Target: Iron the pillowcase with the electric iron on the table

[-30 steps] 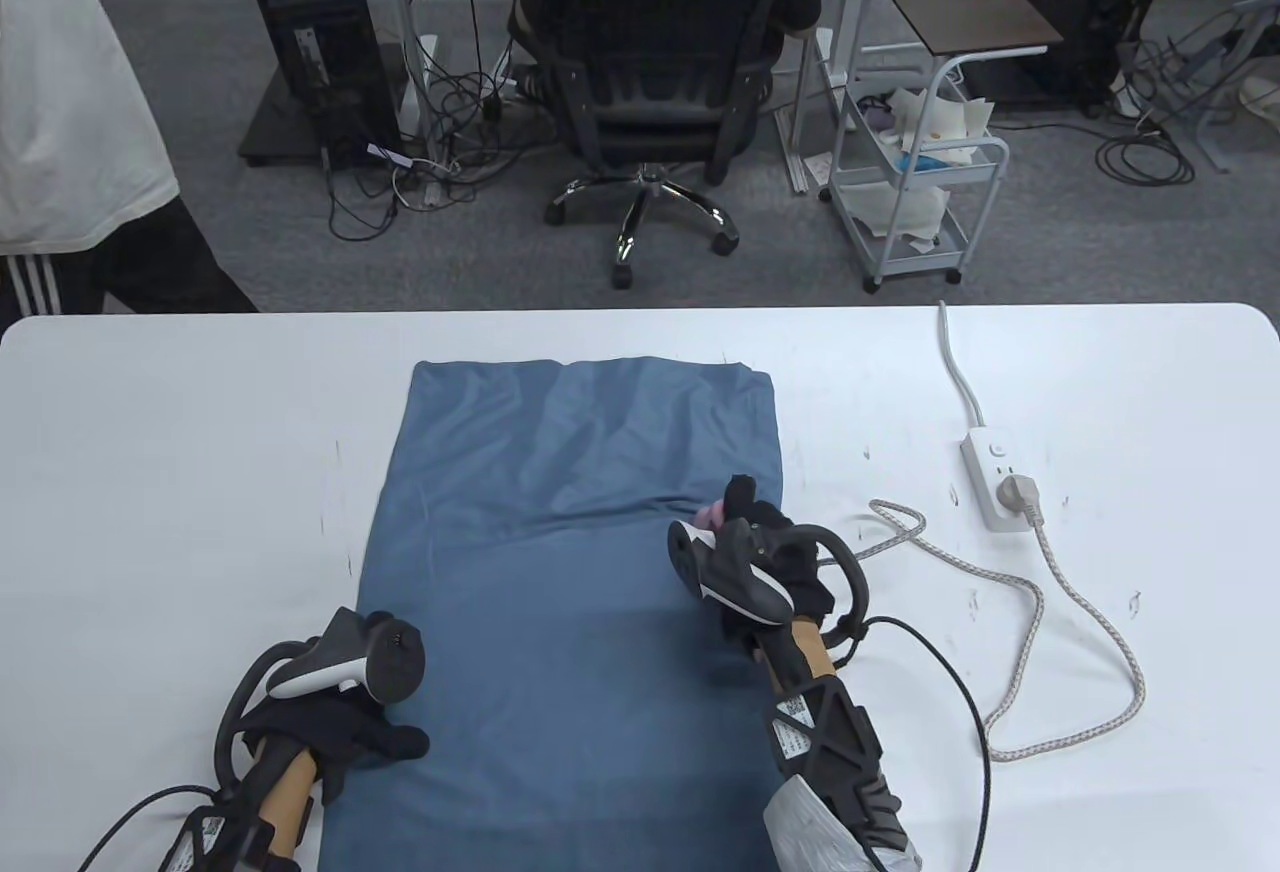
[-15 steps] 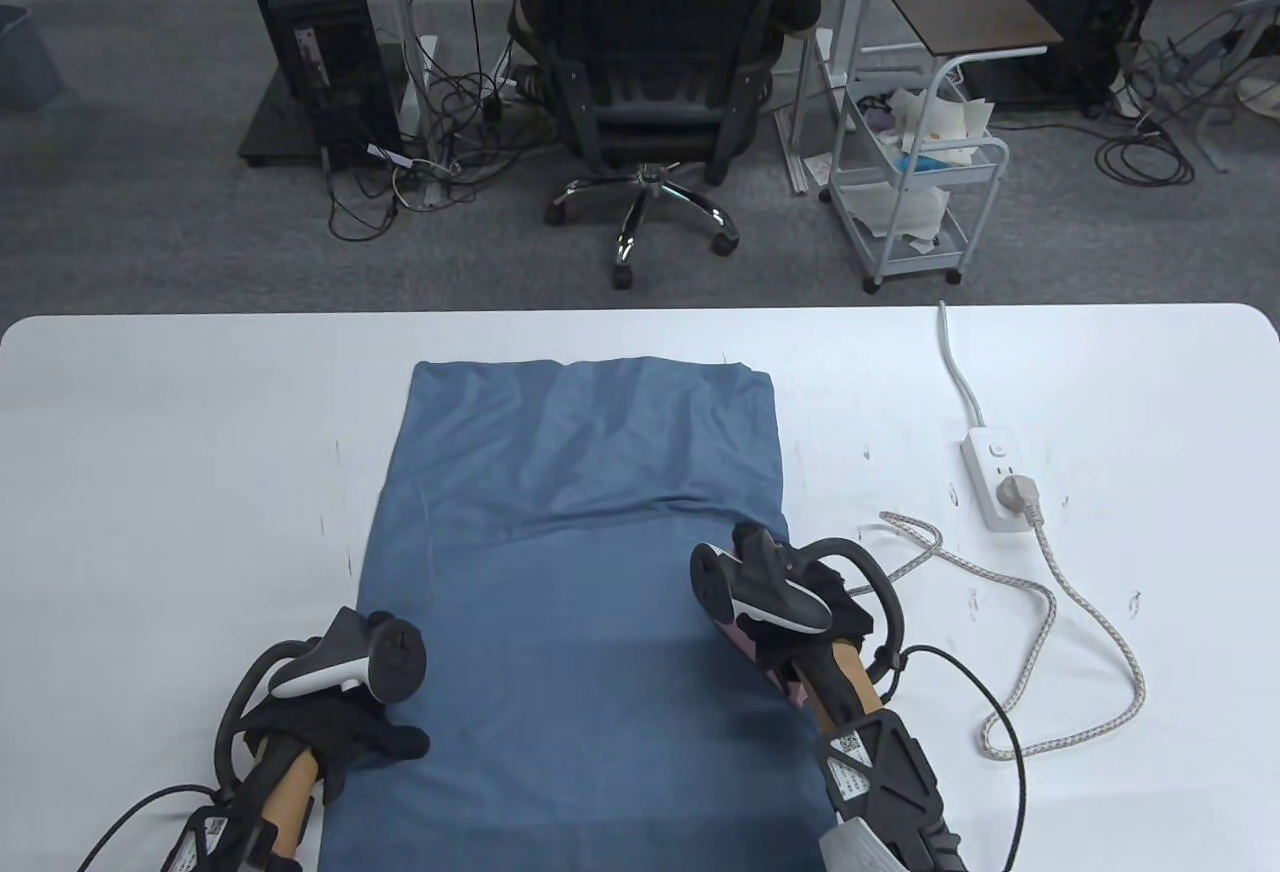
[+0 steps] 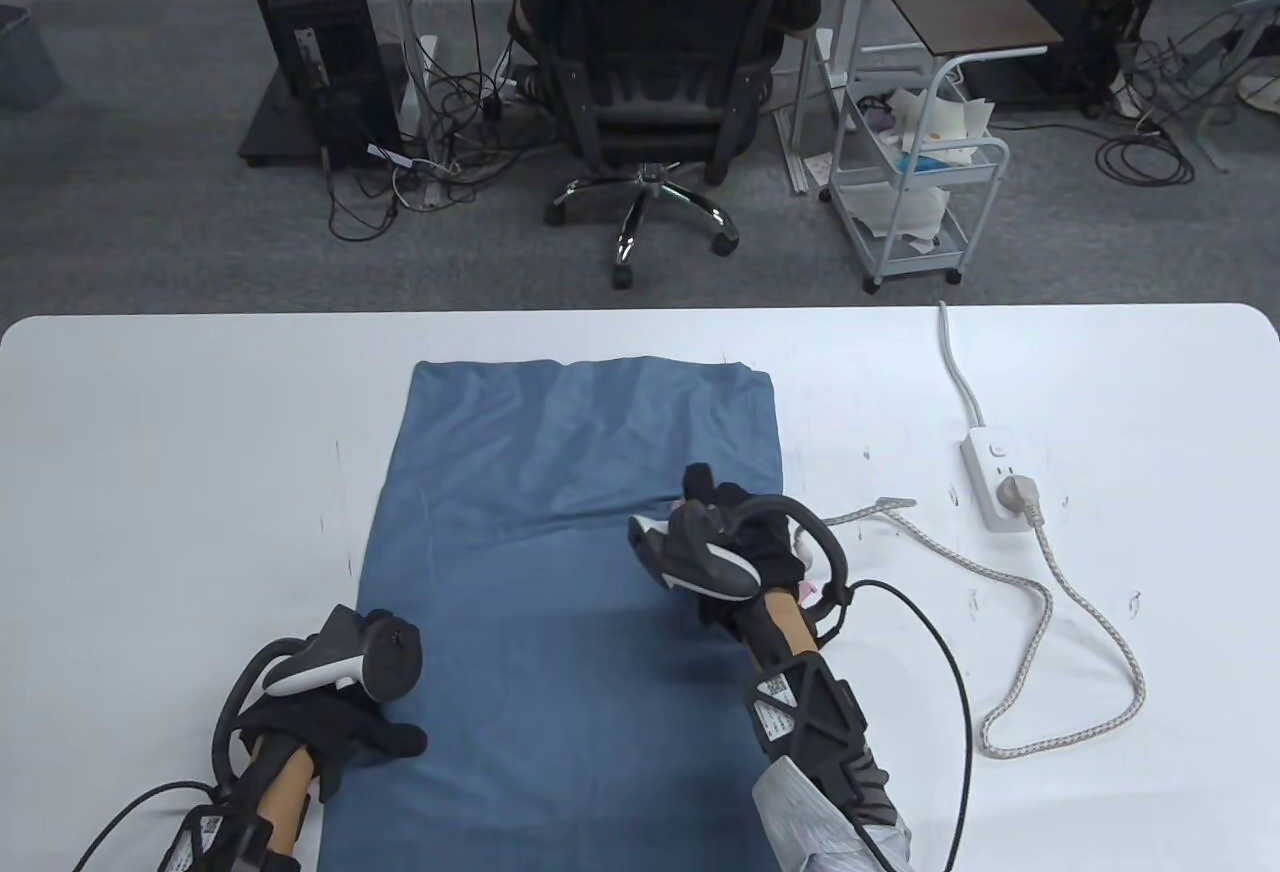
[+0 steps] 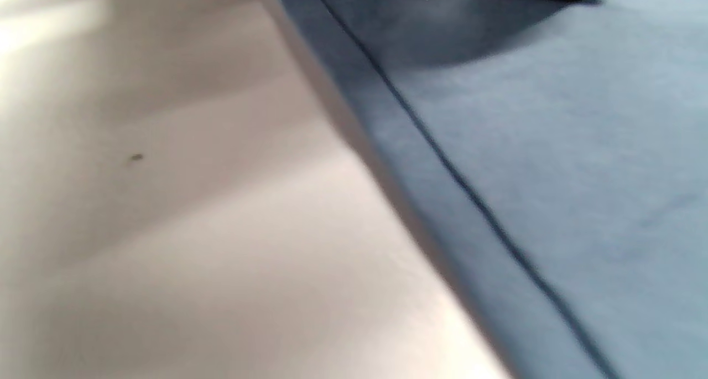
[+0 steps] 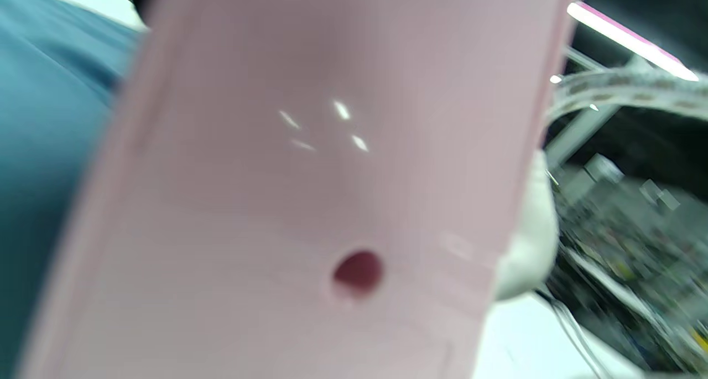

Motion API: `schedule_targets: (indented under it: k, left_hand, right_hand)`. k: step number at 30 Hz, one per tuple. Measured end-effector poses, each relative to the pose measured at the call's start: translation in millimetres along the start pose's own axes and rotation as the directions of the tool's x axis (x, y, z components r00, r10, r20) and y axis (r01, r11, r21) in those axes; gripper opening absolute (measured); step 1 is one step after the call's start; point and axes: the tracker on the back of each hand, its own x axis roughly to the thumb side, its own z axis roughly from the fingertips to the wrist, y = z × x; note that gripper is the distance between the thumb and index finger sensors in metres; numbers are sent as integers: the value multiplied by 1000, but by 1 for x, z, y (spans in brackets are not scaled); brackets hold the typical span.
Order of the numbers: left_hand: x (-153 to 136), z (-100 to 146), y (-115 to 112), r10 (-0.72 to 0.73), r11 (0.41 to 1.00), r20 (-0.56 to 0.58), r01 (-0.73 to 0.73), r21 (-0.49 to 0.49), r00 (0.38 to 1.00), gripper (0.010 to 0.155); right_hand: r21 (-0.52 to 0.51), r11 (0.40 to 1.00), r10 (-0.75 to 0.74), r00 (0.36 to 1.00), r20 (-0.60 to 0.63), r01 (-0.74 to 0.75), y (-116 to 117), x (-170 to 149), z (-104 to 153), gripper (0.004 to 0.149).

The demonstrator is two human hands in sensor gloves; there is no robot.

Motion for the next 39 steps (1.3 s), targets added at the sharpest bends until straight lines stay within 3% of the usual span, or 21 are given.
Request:
schedule_targets:
  k: [4, 7, 11, 15, 21, 25, 28, 35, 39]
  left_hand:
    - [-12, 8, 2, 50, 996, -15, -48, 81, 999, 103]
    - [-20, 9, -2, 80, 996, -50, -77, 52, 996, 102]
    - [-24, 6, -6, 29, 999, -113, -32, -29, 993, 103]
    - [-23, 5, -5, 14, 999, -122, -18, -28, 992, 103]
    - [-23, 5, -5, 30, 999, -124, -35, -41, 992, 103]
    - [-23, 4, -4, 18, 999, -121, -24, -46, 992, 103]
    - [-23, 4, -4, 18, 998, -119, -24, -49, 993, 103]
    - [-23, 4, -4, 11, 998, -120, -18, -53, 993, 103]
    - [-22, 4, -4, 10, 999, -122, -16, -52, 992, 103]
  right_hand:
    - [-117, 987, -78, 967, 242, 109, -34, 53, 18, 72]
    - [-126, 972, -131, 900, 416, 200, -48, 97, 30, 72]
    - [-107, 955, -177, 824, 539, 275, -50, 135, 34, 72]
    - [-142, 955, -163, 861, 481, 260, -49, 143, 12, 72]
    - [-89, 971, -205, 965, 165, 222, -28, 120, -53, 71]
    - [-56, 976, -213, 977, -13, 212, -17, 105, -75, 70]
    - [-29, 972, -234, 972, 5, 234, -20, 103, -76, 70]
    - [4, 938, -336, 902, 271, 348, -41, 122, -31, 70]
    - [-30, 951, -292, 929, 228, 307, -36, 116, -33, 70]
